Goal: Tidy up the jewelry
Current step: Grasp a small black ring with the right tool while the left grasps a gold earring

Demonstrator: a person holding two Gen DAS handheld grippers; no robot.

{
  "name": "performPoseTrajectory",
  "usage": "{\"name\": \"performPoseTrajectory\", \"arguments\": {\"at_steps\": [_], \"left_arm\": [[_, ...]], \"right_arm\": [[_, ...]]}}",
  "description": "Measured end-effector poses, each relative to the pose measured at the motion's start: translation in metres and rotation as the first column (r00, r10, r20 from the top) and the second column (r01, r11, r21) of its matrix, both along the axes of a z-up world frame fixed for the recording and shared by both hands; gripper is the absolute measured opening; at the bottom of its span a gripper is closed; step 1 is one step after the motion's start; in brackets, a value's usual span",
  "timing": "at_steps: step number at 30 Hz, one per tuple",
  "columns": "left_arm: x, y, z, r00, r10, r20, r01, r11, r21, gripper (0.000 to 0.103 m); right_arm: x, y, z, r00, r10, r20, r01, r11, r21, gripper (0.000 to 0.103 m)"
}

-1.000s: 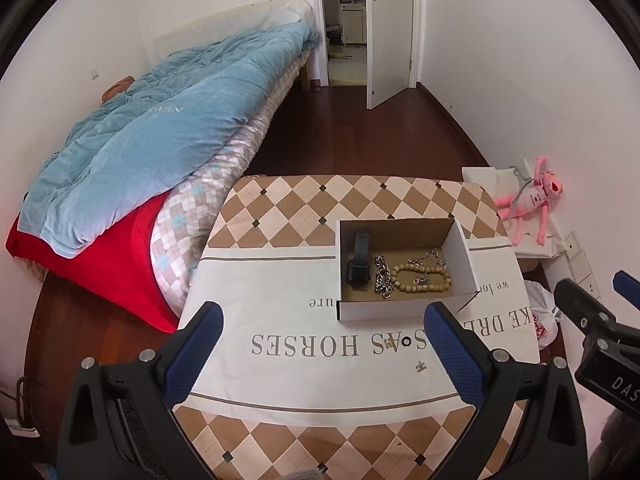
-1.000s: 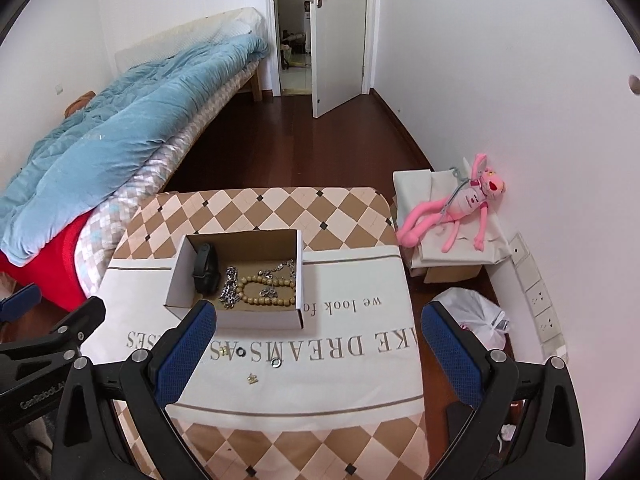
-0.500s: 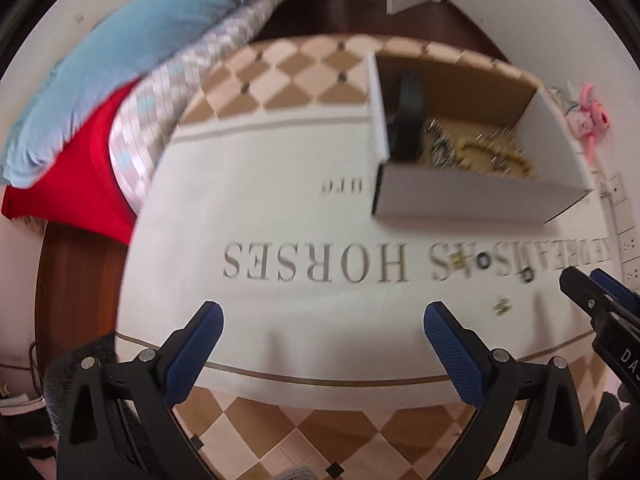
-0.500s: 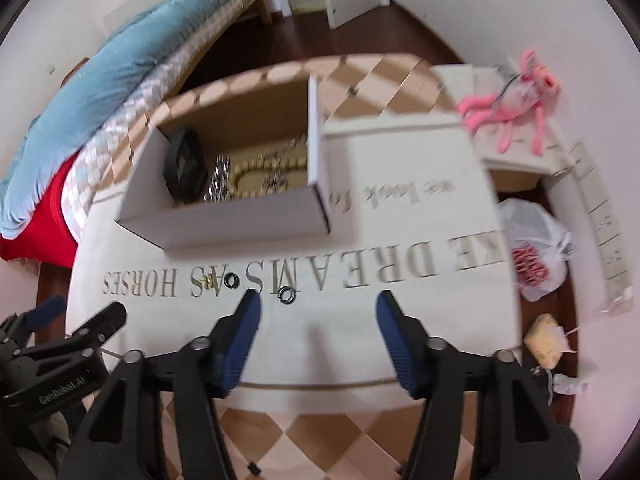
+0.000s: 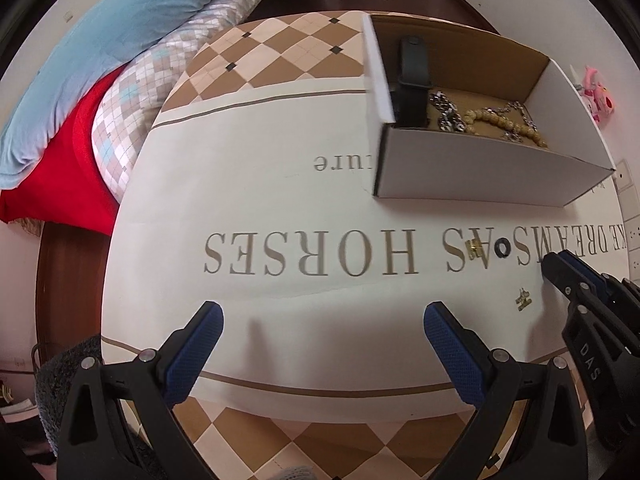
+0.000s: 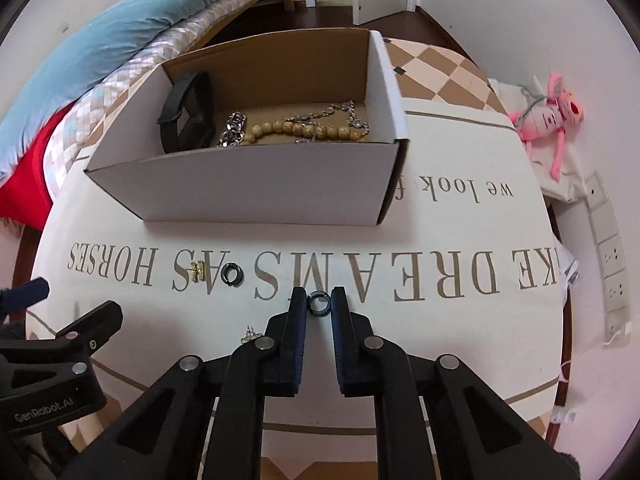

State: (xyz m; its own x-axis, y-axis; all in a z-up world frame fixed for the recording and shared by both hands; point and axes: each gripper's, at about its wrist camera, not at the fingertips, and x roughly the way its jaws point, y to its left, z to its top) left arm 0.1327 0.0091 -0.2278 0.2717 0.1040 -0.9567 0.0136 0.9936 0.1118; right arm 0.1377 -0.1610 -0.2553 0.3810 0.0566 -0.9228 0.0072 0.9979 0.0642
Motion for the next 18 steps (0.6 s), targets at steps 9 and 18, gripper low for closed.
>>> {"name": "performPoseTrajectory", "arguments": {"at_steps": [9,18], "left_arm": [[-0.012,-0.04,0.004,0.993,-0.114,0.022,0.115,0.992,-0.05,0.102],[-0.02,-0.098,-0.004,0.959,-0.283,0.03,0.284,0.955,-0.081,0.089]], "right_arm": [[-0.029,-0.047,0.018,0.995,-0.096,0.01,0.095,0.993,0.073,0.013],[-0.058,-0.094,0.018,0.973,-0.23,-0.01,0.23,0.967,0.112,0.013]]}}
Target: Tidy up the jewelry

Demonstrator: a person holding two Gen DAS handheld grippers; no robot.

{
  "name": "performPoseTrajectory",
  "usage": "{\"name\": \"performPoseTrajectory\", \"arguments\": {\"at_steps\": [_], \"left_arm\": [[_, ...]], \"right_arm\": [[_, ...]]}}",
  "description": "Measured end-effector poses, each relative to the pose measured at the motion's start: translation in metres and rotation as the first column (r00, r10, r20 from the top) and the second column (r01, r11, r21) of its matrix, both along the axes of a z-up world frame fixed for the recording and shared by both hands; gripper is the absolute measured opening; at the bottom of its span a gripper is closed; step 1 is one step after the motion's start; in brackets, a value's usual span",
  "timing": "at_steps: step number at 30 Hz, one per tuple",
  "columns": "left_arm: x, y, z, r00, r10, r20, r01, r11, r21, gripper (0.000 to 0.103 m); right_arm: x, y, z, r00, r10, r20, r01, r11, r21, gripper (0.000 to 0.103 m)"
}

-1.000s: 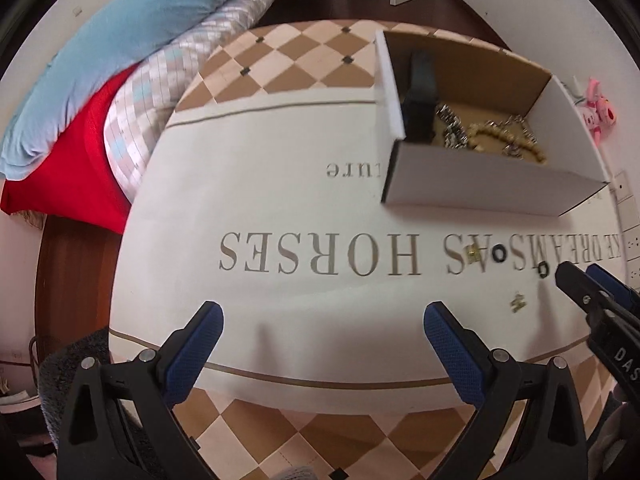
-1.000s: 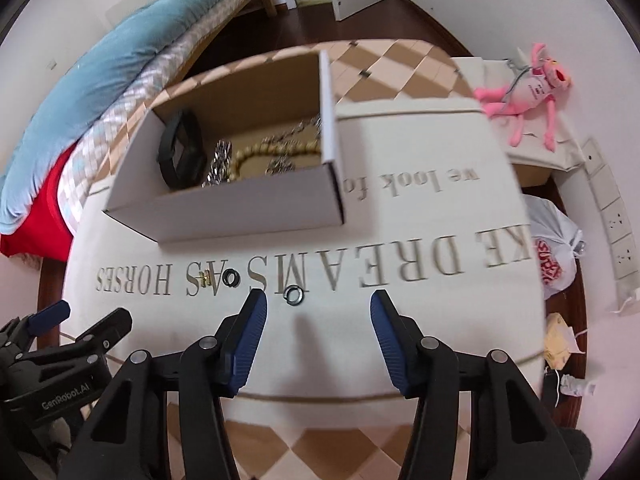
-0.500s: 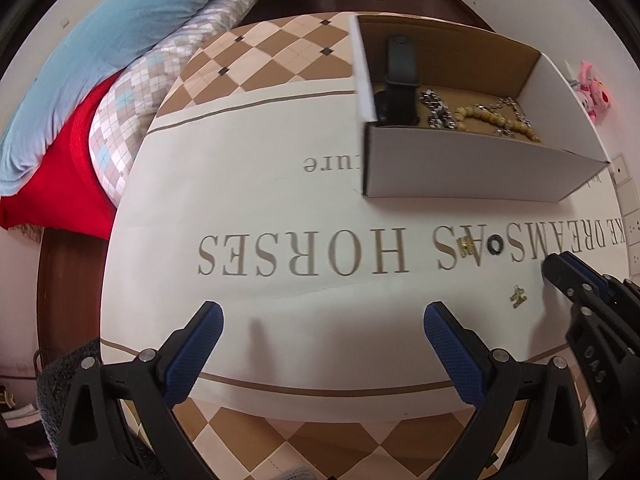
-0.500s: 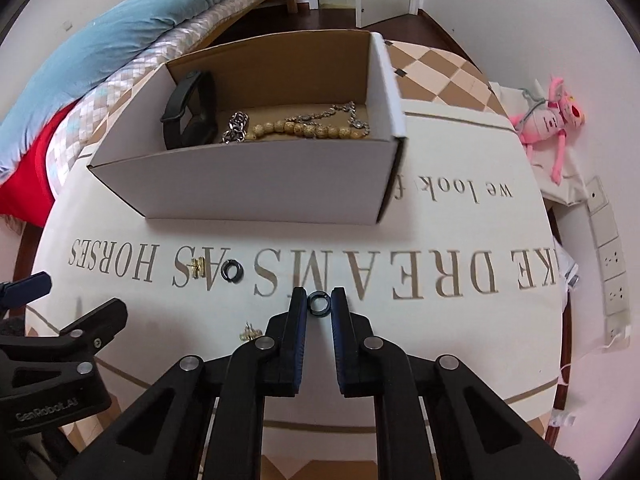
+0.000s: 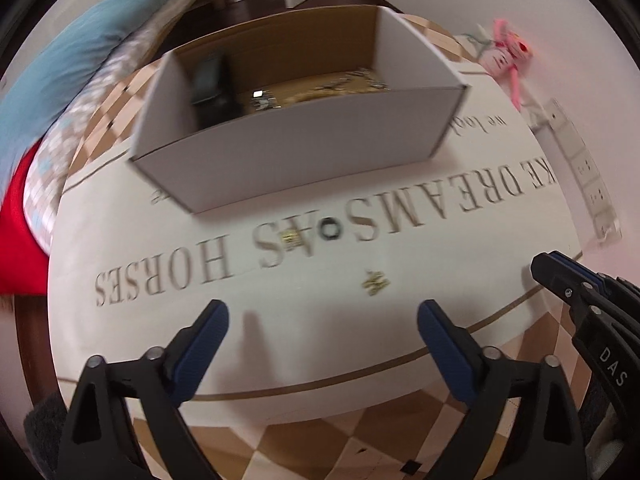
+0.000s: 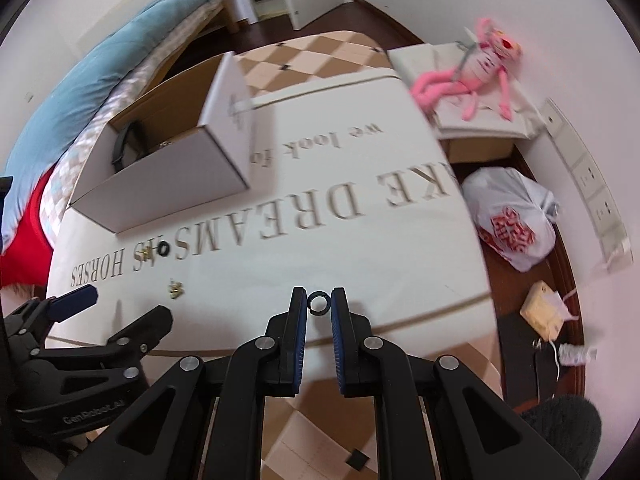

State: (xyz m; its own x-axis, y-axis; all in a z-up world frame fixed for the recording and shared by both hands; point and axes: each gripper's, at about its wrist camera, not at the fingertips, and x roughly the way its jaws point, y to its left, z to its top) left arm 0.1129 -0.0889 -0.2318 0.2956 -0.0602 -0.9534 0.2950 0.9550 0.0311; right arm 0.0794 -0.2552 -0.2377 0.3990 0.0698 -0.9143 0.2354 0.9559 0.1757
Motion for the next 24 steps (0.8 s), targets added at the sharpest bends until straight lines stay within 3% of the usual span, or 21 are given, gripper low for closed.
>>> {"name": "performPoseTrajectory", "arguments": {"at_steps": [9,16,18,21,24], "left_arm": [[0.004,-0.022,-0.008,0.997,-0.079,0.007,0.079,0.997,0.023,0.046],[0.002,-0.031,-0.009,0.994,-0.112,0.011,0.112,0.994,0.011,0.025],[0.002,-0.032,-0.009,0.993,-0.116,0.013,0.116,0.993,0.012,0.024],[0.004,-0.034,-0.009,0.992,-0.126,0.009,0.126,0.992,-0.005,0.009],[0.004,-0.035,-0.009,0.991,-0.133,0.012,0.133,0.991,-0.001,0.006]], "right_arm": [[-0.009,-0.015,-0.002,0.999,-0.047,0.001,0.047,0.999,0.019,0.013],[-0.008,-0.015,-0.002,0.999,-0.05,0.002,0.05,0.998,0.025,0.013],[-0.008,-0.016,-0.002,0.999,-0.051,0.002,0.051,0.998,0.024,0.013],[-0.008,-0.015,-0.003,0.999,-0.054,0.001,0.054,0.998,0.028,0.013],[-0.008,-0.015,-0.002,0.999,-0.054,0.002,0.054,0.998,0.028,0.013]]}}
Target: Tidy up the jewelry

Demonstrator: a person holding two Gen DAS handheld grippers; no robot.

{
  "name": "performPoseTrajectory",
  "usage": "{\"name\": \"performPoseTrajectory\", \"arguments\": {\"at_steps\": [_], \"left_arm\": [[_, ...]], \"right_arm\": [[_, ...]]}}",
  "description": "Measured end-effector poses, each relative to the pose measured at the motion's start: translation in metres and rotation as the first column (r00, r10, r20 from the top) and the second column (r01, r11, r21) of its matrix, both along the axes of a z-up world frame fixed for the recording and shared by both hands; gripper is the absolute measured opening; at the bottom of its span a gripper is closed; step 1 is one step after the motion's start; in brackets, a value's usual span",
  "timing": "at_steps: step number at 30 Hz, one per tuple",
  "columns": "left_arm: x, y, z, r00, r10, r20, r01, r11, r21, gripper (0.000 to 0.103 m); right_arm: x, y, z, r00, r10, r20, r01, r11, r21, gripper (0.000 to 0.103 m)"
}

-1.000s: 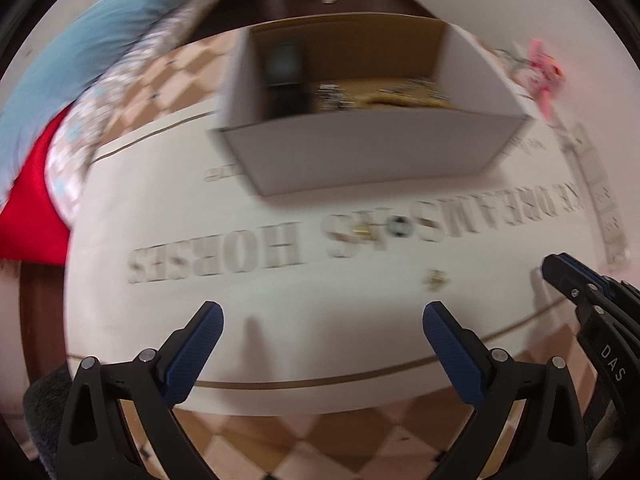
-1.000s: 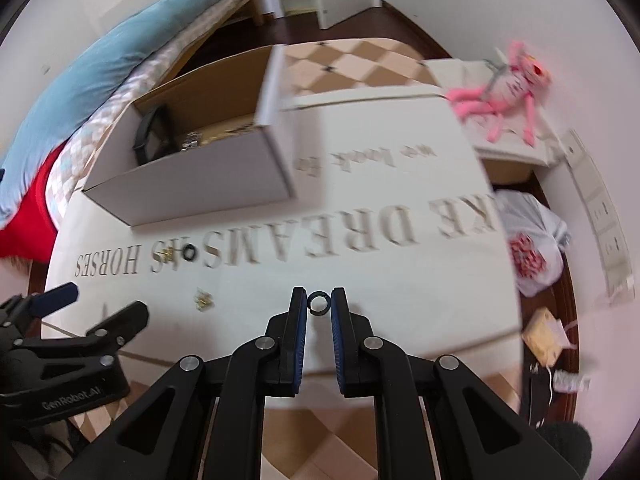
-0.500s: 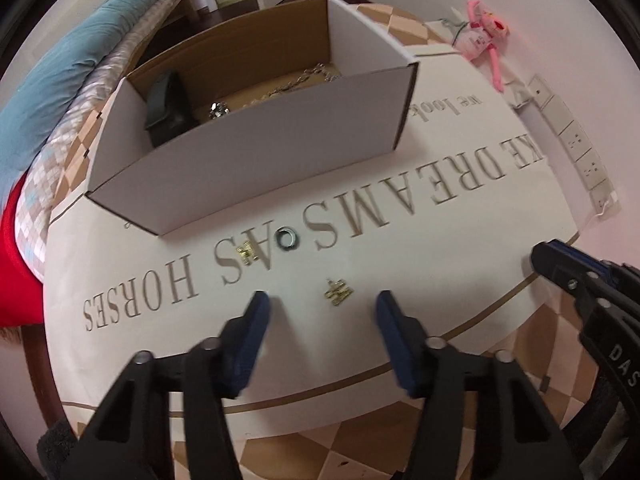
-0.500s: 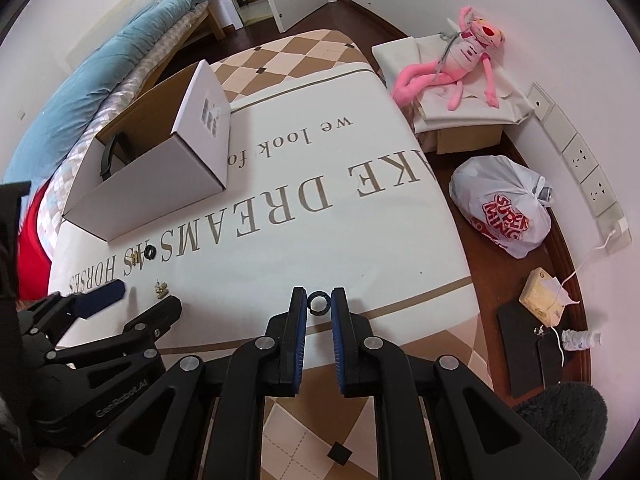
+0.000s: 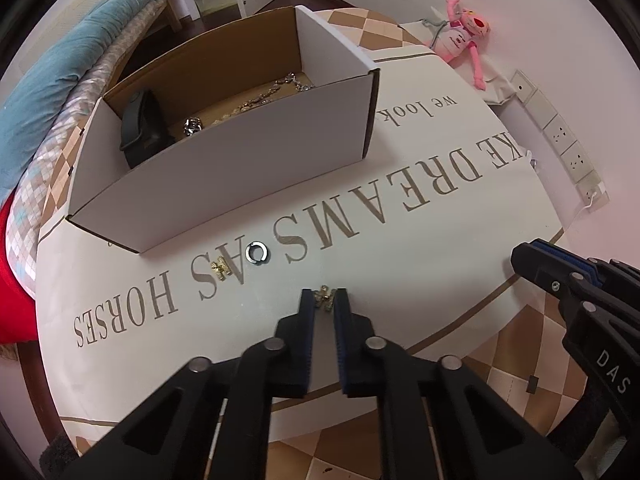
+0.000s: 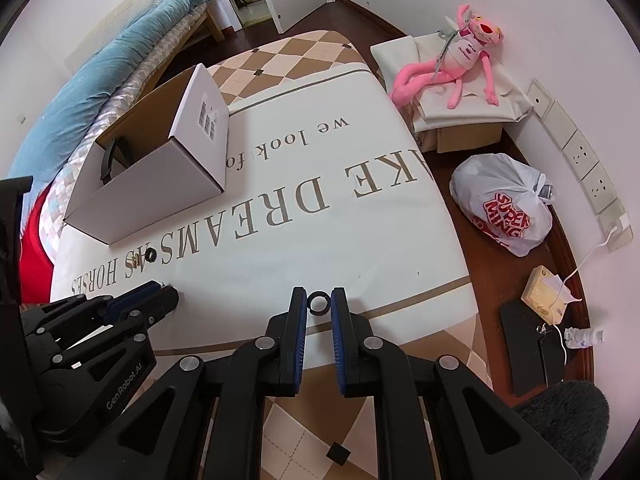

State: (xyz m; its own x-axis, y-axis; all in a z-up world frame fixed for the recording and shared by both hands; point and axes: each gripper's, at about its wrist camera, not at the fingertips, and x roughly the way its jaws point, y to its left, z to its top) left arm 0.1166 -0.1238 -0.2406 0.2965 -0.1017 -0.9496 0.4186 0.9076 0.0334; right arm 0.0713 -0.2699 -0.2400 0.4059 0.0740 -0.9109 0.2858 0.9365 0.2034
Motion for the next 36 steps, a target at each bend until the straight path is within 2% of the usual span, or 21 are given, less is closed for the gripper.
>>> {"name": "performPoseTrajectory", "arguments": {"at_steps": [7,14,19,24,28,31,34,36], "left_arm": [[-0.003,0.002,0.012,1.0,-0.002,0.02,0.002,1.0,-0.03,0.003],[-0.008,0.009,0.042,0.998,0.01,0.058,-0.005,0.997,-0.081,0.003],[0.002,0.023,0.088,0.995,0.047,0.091,-0.031,0.985,-0.171,0.002],[0.041,0.053,0.13,0.988,0.118,0.095,-0.09,0.962,-0.26,0.002],[0.078,0.071,0.135,0.983,0.163,0.084,-0.136,0.955,-0.262,0.002],[0.1,0.084,0.13,0.979,0.195,0.066,-0.173,0.953,-0.249,0.002],[0.095,0.091,0.129,0.977,0.201,0.071,-0.177,0.95,-0.257,0.003],[0.081,0.093,0.125,0.972,0.215,0.094,-0.188,0.953,-0.236,0.005]], "right_arm": [[-0.001,0.0,0.007,1.0,0.0,0.016,0.0,1.0,0.006,0.013],[-0.002,0.003,0.021,0.999,0.006,0.048,-0.007,1.0,0.025,0.013],[0.004,0.008,0.045,0.994,0.026,0.102,-0.031,0.998,0.049,0.013],[0.037,0.018,0.083,0.98,0.07,0.186,-0.084,0.994,0.072,0.013],[0.077,0.035,0.107,0.966,0.121,0.228,-0.142,0.987,0.077,0.013],[0.106,0.048,0.111,0.96,0.165,0.226,-0.183,0.981,0.059,0.013],[0.118,0.054,0.112,0.958,0.183,0.22,-0.199,0.979,0.052,0.013],[0.115,0.054,0.111,0.958,0.185,0.221,-0.2,0.979,0.049,0.013]]}}
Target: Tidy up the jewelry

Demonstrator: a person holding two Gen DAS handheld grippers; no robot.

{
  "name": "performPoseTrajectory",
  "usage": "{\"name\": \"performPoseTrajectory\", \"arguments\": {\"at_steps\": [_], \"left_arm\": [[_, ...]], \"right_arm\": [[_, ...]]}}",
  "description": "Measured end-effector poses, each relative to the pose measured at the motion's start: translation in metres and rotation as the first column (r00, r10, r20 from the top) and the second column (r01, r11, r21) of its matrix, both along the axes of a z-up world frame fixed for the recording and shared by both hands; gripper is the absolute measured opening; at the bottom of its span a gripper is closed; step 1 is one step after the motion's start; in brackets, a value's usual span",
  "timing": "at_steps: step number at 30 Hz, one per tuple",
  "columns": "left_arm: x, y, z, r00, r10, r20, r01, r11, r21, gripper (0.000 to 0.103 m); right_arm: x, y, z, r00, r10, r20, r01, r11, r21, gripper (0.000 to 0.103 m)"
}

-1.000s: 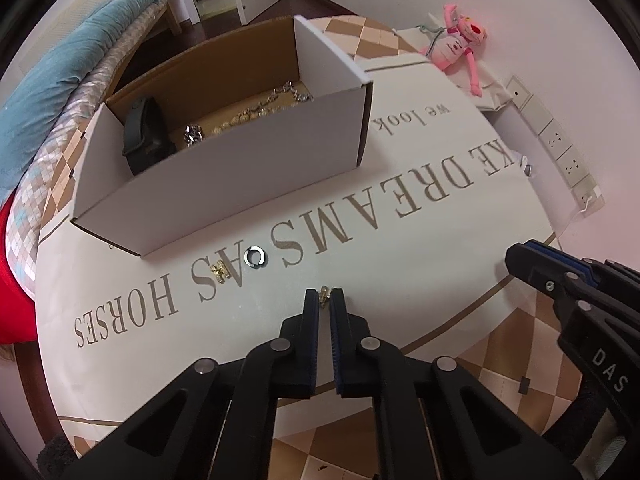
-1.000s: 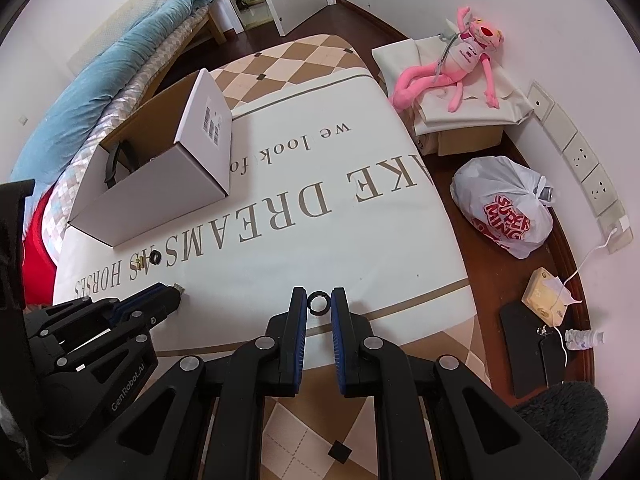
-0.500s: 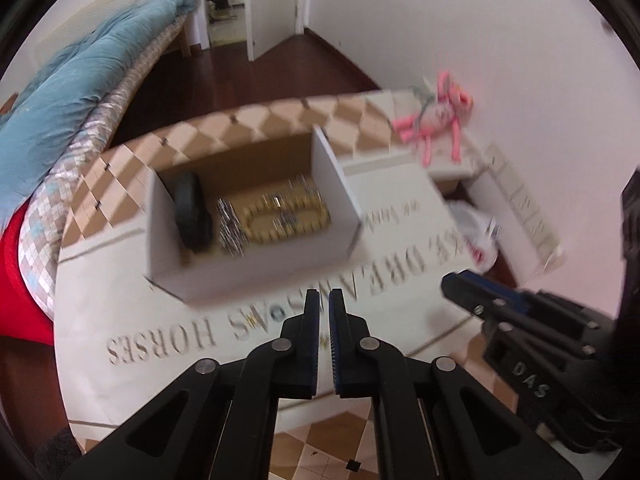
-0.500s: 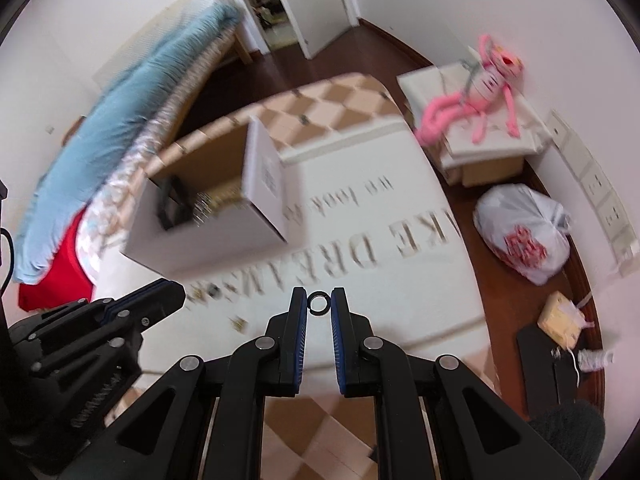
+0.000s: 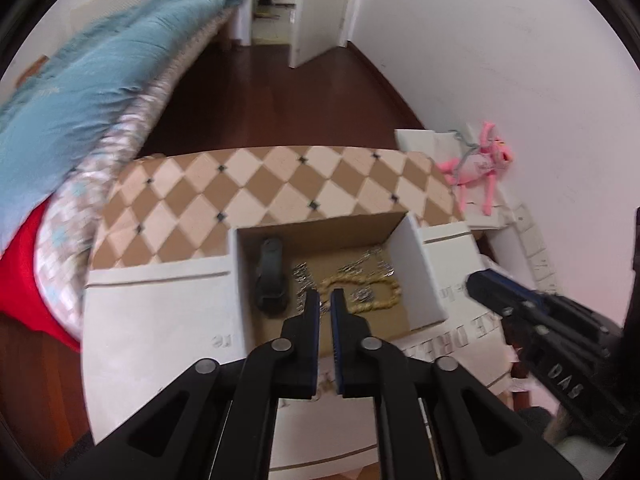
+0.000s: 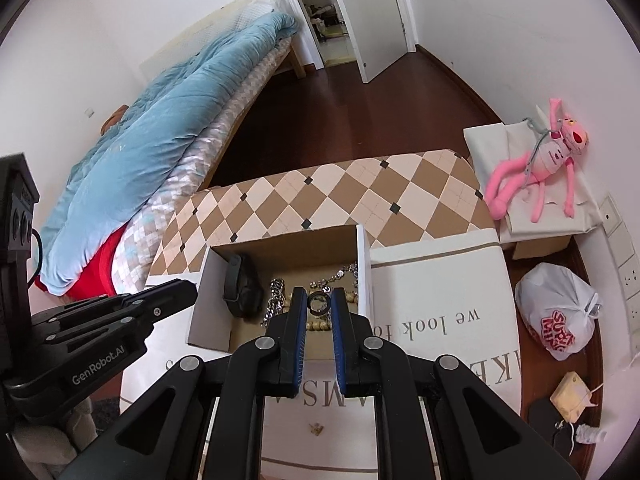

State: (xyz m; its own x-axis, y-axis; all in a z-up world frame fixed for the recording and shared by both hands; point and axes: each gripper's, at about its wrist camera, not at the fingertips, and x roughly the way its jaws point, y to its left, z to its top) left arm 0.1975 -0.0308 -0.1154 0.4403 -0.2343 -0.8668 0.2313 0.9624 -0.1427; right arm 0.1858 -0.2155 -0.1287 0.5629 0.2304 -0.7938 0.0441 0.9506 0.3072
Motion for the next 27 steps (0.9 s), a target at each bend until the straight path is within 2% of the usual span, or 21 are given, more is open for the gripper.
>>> {"name": "performPoseTrajectory", "arguments": {"at_steps": [2,3,5,6,7,11,14,20,21,22,23,25,27], "left_arm": [[-0.016,0.001,-0.009,1.0,0.005,-0.012,-0.005,1.0,0.003,0.008],[-0.024,0.0,-0.016,1.0,0.01,-0.029,-0.01,1.0,0.013,0.014],[-0.04,-0.004,-0.03,0.999,0.009,-0.048,-0.007,1.0,0.023,0.035],[-0.049,-0.008,-0.039,0.998,0.01,-0.063,-0.007,0.999,0.037,0.063],[-0.055,-0.011,-0.047,0.998,0.008,-0.07,-0.005,0.999,0.045,0.08],[-0.07,-0.032,-0.079,0.993,-0.032,-0.113,0.041,0.996,0.079,0.08],[-0.075,-0.051,-0.095,0.991,-0.07,-0.114,0.084,0.989,0.124,0.08],[-0.081,-0.074,-0.116,0.982,-0.135,-0.133,0.156,0.974,0.163,0.076],[-0.082,-0.076,-0.119,0.981,-0.142,-0.134,0.164,0.972,0.17,0.069],[-0.083,-0.078,-0.122,0.978,-0.151,-0.143,0.174,0.97,0.171,0.052],[-0.083,-0.079,-0.123,0.977,-0.156,-0.142,0.18,0.969,0.172,0.049],[-0.086,-0.082,-0.123,0.976,-0.179,-0.125,0.198,0.966,0.167,0.026],[-0.086,-0.085,-0.123,0.973,-0.194,-0.122,0.213,0.962,0.173,0.011]], "right_arm": [[-0.013,-0.002,-0.005,1.0,-0.009,-0.003,0.009,1.0,-0.005,0.013],[-0.019,-0.005,-0.009,1.0,-0.015,-0.009,0.015,1.0,-0.003,0.013],[-0.04,-0.011,-0.023,0.999,-0.038,-0.039,0.038,0.999,0.009,0.013],[-0.048,-0.014,-0.031,0.997,-0.049,-0.054,0.049,0.999,0.008,0.013],[-0.059,-0.018,-0.04,0.995,-0.063,-0.073,0.064,0.998,0.011,0.013],[-0.088,-0.032,-0.074,0.982,-0.114,-0.151,0.119,0.993,0.021,0.013],[-0.104,-0.043,-0.094,0.97,-0.151,-0.189,0.155,0.988,0.01,0.013],[-0.118,-0.062,-0.104,0.958,-0.205,-0.198,0.208,0.978,-0.005,0.013],[-0.118,-0.064,-0.104,0.957,-0.21,-0.198,0.214,0.977,-0.005,0.013],[-0.118,-0.066,-0.104,0.956,-0.216,-0.197,0.219,0.976,-0.007,0.013],[-0.118,-0.066,-0.103,0.956,-0.219,-0.196,0.222,0.975,-0.008,0.013],[-0.117,-0.067,-0.102,0.956,-0.223,-0.193,0.225,0.974,-0.008,0.013],[-0.116,-0.067,-0.102,0.956,-0.223,-0.193,0.226,0.974,-0.007,0.013]]}}
